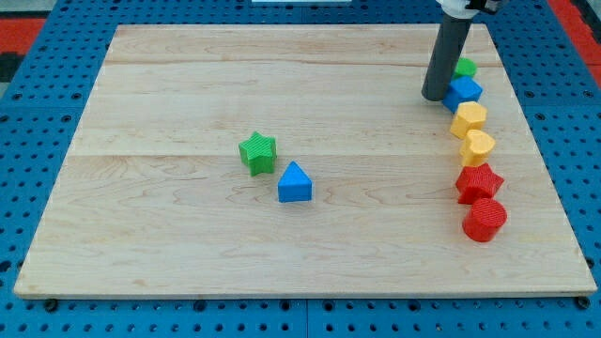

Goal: Push the blue triangle to the center

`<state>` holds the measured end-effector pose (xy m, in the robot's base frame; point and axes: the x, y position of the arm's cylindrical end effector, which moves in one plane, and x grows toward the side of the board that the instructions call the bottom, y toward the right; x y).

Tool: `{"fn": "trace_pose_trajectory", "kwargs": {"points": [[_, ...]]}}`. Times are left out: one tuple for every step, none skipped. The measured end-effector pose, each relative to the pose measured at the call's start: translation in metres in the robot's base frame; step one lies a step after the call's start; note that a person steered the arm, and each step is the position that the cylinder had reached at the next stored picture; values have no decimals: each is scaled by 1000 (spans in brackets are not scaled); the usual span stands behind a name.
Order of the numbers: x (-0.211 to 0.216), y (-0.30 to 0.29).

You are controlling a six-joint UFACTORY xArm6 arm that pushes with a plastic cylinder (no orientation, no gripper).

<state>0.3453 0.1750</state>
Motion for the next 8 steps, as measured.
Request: {"fn": "trace_pose_trajectory", "kwargs": {"points": [[0,1],[0,-20],[3,-52],[36,-55],[93,-48],[155,-50],[189,-84],[203,-124]]}}
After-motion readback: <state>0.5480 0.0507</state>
